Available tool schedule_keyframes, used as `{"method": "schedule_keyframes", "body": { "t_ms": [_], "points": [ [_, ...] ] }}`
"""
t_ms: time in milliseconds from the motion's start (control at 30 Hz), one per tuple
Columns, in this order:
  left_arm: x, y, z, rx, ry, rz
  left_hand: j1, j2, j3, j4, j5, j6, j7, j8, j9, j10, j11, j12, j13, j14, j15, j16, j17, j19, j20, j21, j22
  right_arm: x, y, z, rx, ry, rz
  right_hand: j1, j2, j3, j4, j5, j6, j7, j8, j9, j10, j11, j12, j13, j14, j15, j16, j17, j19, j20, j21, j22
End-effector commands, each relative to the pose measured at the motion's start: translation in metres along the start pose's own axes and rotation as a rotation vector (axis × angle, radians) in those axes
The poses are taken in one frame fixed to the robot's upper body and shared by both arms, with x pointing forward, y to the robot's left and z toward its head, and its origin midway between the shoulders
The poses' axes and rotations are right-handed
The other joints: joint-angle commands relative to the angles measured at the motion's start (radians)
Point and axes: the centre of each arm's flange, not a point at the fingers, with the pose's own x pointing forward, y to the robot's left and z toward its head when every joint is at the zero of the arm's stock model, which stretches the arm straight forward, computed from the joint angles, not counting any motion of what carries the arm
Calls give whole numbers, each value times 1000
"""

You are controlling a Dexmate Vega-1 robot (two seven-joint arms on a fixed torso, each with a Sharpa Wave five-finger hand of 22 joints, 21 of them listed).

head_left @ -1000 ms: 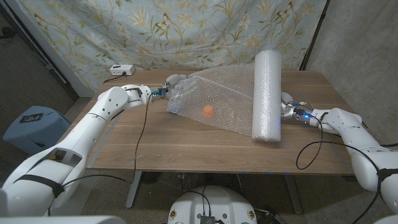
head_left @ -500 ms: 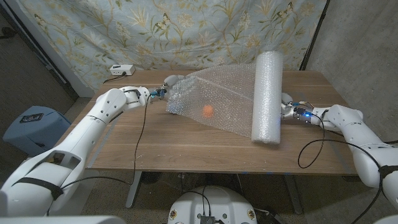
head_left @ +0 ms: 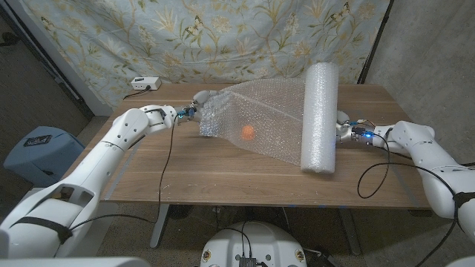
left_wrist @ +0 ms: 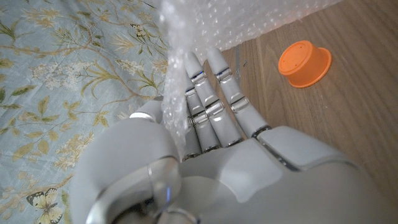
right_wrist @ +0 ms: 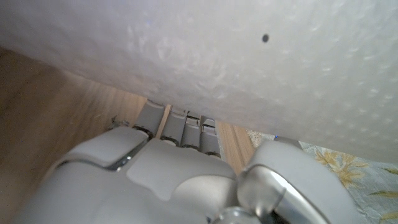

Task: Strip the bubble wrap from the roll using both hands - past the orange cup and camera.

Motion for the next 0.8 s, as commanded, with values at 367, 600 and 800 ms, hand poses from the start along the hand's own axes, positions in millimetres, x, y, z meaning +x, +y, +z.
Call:
{"method": "schedule_keyframes", "body": {
  "t_ms": [367, 600, 800],
  "points": [
    [-21, 11, 4, 2, -36, 46, 4, -1, 6, 2, 0, 6, 3, -2, 3, 7, 1, -3, 3, -8, -2, -4, 6, -9, -1, 15, 2, 3, 2, 6, -13, 38, -9, -8, 2, -8, 4, 8, 13, 45, -2, 1, 8, 6, -4, 6, 13, 1, 10, 2, 12, -1, -3, 2],
    [-25, 14, 6, 3, -43, 52, 3, -1, 6, 2, 0, 5, 3, -3, 3, 7, 0, -5, 4, -8, 0, -4, 6, -11, -1, 18, 2, 7, 3, 7, -16, 47, -10, -8, 3, -11, 4, 9, 14, 45, -3, 0, 9, 2, -5, 7, 12, 2, 10, 1, 13, -1, -4, 2],
    [-30, 18, 10, 6, -53, 60, 4, -2, 7, 1, 0, 5, 1, -4, 3, 6, 2, -6, 4, -7, -1, -4, 6, -12, -1, 20, 2, 13, 5, 9, -20, 53, -9, -9, 4, -14, 5, 11, 15, 45, -3, 0, 11, 1, -5, 9, 15, 1, 10, 1, 15, -2, -5, 2]
  ]
}}
